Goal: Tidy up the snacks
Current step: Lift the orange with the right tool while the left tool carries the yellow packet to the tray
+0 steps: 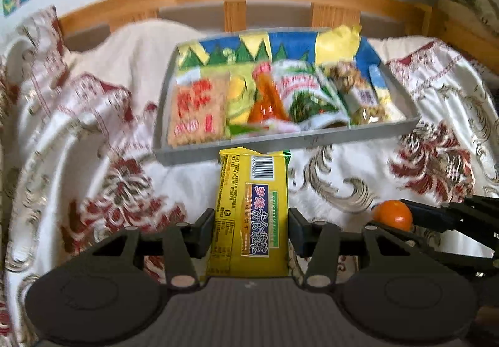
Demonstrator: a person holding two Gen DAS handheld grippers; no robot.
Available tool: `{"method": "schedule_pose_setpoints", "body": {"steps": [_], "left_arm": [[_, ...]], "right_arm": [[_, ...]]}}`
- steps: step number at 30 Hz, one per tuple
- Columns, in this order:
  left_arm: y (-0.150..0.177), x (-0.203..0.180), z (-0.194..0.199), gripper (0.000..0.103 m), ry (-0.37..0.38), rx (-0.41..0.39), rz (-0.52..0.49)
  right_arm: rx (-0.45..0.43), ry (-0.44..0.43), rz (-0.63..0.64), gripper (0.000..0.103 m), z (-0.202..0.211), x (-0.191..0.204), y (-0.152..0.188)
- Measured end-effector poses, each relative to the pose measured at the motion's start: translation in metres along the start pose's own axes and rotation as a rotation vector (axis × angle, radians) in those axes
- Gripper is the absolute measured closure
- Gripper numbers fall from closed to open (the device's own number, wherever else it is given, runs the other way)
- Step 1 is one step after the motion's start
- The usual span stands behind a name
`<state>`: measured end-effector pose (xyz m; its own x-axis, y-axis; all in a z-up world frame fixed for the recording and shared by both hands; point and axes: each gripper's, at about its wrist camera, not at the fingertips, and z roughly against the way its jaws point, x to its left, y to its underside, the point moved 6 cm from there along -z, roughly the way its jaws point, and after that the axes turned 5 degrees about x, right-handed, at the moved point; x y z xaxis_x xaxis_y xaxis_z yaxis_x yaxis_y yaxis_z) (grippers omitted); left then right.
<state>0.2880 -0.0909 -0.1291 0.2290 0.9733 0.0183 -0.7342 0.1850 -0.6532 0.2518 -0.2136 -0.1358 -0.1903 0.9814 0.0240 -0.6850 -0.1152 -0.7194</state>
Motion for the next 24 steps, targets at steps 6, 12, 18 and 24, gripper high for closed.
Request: {"method": "schedule_pose_setpoints", "body": {"steps": [6,12,18,24], "left_arm": [[-0.014,-0.004,0.026,0.050,-0.033,-0.082,0.008],[-0.022,-0.011,0.050,0.050,-0.049,-0.166,0.011],[-0.028,-0.021,0.064,0.050,-0.047,-0.189,0.014],[-0.046,-0.031,0.068,0.050,-0.001,-0.189,0.056]], "right_arm": [[-0.074,0.029,-0.038,0.068,0.027,-0.010,-0.010],[-0.143,0.036,-0.052,0.068,0.052,-0.014,-0.020],[-0.202,0.043,-0.069,0.068,0.069,-0.020,-0.031],[-0.240,0.041,-0.044,0.068,0.077,-0.032,-0.059]]}}
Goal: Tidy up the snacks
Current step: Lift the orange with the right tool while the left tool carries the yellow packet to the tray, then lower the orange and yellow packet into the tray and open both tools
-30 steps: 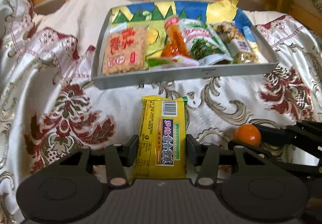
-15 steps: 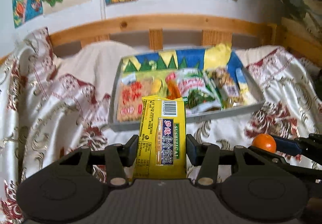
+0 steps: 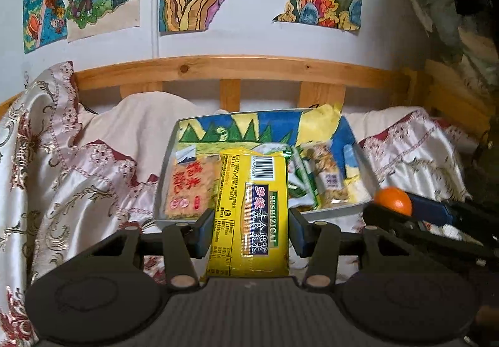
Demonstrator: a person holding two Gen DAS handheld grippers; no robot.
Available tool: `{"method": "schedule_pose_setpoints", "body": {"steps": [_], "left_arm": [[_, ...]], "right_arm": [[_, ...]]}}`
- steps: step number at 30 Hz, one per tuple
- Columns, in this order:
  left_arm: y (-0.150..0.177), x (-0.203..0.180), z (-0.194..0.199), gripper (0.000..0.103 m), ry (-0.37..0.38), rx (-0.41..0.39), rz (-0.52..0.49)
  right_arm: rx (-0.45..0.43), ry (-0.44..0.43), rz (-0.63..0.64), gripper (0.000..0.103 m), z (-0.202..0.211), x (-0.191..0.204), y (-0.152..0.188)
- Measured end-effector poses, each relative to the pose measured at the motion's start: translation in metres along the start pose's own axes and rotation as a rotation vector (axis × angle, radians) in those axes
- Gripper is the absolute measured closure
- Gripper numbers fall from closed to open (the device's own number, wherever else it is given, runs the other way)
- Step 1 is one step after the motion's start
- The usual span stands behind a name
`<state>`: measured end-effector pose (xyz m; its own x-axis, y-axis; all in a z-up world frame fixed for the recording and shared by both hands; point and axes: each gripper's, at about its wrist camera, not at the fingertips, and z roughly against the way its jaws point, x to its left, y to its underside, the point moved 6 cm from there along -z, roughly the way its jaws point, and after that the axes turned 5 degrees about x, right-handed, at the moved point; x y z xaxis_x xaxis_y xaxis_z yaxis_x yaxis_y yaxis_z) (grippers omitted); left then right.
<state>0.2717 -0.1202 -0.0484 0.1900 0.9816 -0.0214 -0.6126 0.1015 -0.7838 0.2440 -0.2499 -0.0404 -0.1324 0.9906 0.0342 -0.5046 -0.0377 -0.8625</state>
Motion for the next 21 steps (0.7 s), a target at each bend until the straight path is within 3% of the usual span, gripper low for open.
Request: {"method": "schedule_pose_setpoints", "body": {"steps": [10,21], "left_arm": [[-0.040,-0.004,-0.037,0.050,0.012,0.003,0.084],[-0.088,-0.021,-0.118,0.050,0.032,-0.014,0.111]], "right_arm": [[-0.017,0.028,0.127,0.068,-0.045,-0.037,-0.052],[-0.077,0.053,0.008,0.068,-0.106,-0.081,-0.060]]}}
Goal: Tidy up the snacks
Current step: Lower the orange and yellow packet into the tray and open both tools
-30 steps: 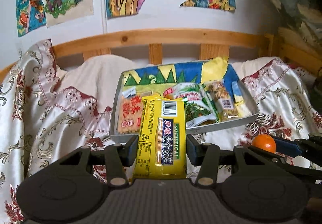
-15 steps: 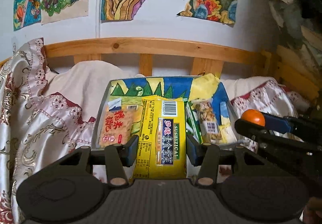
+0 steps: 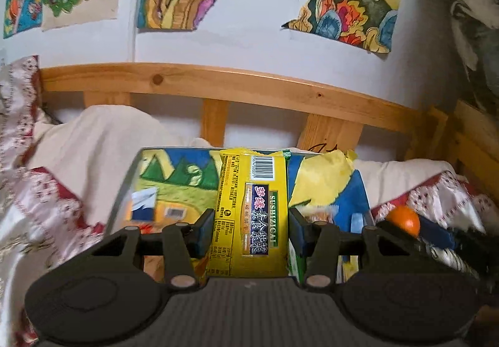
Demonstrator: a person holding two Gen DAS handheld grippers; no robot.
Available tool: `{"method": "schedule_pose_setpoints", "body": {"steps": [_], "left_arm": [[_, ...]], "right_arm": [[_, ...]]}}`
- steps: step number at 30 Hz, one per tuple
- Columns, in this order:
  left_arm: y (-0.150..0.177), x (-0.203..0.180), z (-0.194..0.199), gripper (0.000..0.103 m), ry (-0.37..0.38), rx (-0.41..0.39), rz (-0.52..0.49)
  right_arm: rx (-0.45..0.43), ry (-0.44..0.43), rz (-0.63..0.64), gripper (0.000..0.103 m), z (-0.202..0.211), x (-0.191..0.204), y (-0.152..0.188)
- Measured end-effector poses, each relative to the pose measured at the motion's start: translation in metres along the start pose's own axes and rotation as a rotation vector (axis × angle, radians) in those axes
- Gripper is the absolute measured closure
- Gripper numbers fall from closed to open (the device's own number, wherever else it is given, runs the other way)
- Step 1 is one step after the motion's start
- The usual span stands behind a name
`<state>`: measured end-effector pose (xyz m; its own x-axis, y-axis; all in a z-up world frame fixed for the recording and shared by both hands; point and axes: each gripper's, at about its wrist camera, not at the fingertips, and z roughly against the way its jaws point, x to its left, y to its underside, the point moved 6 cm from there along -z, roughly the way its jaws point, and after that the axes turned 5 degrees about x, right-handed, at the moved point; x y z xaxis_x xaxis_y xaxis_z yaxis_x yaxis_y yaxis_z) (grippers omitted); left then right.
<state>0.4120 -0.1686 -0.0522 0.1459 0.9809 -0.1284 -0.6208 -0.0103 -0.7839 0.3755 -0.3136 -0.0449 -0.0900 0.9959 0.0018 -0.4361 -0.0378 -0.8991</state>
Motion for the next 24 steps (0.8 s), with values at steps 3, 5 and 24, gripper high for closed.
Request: {"method": "schedule_pose_setpoints", "body": {"steps": [3,5,24], "left_arm": [[-0.004,-0.006,-0.027,0.050,0.007,0.014,0.007],[-0.003,-0.011,-0.043,0.050,0.018,0.032,0.008],[0.022,-0.036,-0.099,0.050,0.049,0.091,-0.014]], "right_arm": [[0.000,0.027,0.000,0.068,-0.015,-0.007,0.011],[0.002,0.040,-0.009,0.068,-0.025,-0.013,0.018],[0.095,0.038,-0.125,0.068,-0.071,-0.031,0.068]]}}
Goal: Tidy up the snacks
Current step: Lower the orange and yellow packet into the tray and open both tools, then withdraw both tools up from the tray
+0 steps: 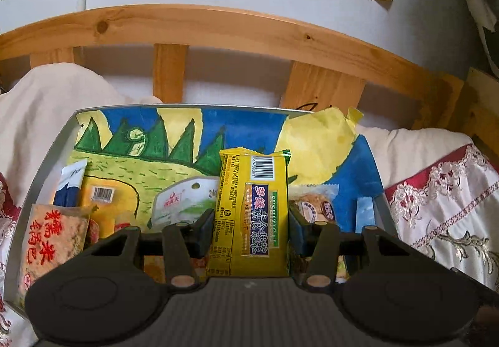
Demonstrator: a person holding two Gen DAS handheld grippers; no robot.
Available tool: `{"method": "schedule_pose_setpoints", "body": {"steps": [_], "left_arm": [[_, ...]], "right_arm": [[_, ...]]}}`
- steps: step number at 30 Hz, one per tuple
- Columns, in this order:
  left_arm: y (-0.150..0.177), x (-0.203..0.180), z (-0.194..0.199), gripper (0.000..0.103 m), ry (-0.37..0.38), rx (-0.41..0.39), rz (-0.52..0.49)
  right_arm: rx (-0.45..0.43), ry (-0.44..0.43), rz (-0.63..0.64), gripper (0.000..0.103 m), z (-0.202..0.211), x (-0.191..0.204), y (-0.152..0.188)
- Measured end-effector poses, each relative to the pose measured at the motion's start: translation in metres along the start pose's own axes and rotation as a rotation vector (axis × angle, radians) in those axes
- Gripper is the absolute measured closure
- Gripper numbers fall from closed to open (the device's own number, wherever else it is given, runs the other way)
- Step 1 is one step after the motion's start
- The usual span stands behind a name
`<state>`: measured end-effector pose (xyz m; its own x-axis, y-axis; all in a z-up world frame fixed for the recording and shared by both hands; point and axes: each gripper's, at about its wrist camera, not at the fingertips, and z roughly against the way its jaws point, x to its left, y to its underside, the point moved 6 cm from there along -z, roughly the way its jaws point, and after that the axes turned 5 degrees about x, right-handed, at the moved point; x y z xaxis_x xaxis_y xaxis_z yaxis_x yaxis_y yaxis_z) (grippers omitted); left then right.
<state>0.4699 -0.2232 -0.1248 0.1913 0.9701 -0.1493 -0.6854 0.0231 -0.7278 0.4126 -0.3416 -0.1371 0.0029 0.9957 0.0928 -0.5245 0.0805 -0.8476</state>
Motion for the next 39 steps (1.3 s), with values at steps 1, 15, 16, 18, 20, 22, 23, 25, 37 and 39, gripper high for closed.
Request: {"method": "schedule_pose_setpoints", "body": {"steps": [1,15,16,18,20,22,23,25,37,39], "left_arm": [[0.001,-0.001,-0.001,0.050,-0.002,0.001,-0.003],[0.005,-0.011,-0.003,0.049,-0.038,-0.006,-0.076],[0.005,-0.011,-0.002,0.049,-0.039,-0.004,-0.076],[0.005,-0.010,-0.002,0.048,-0.035,-0.003,-0.073],[0.005,-0.010,-0.002,0.047,-0.031,-0.001,-0.069],[0.005,-0.010,-0.001,0.041,-0.026,-0.003,-0.064],[0.005,-0.009,0.000,0.038,-0.019,-0.002,-0.059],[0.005,-0.007,0.002,0.035,-0.007,-0.006,-0.043],[-0.001,0.016,0.053,0.013,-0.013,-0.118,0.026],[-0.002,0.022,0.067,0.010,-0.021,-0.142,0.033]], "right_arm": [[0.001,0.001,-0.002,0.068,0.000,0.000,0.001],[0.000,0.007,0.000,0.067,-0.002,0.002,0.001],[0.000,0.009,0.001,0.067,-0.002,0.003,0.001],[-0.001,0.013,0.004,0.067,-0.002,0.003,0.001],[-0.002,0.017,0.007,0.067,-0.002,0.004,0.001],[-0.004,0.017,0.007,0.066,-0.002,0.003,0.002],[-0.005,0.017,0.006,0.066,-0.002,0.003,0.002],[-0.008,0.023,0.007,0.064,-0.002,0.003,0.002],[-0.076,0.061,0.021,0.034,0.026,0.009,-0.018],[-0.100,0.066,0.009,0.027,0.037,0.010,-0.025]]}}
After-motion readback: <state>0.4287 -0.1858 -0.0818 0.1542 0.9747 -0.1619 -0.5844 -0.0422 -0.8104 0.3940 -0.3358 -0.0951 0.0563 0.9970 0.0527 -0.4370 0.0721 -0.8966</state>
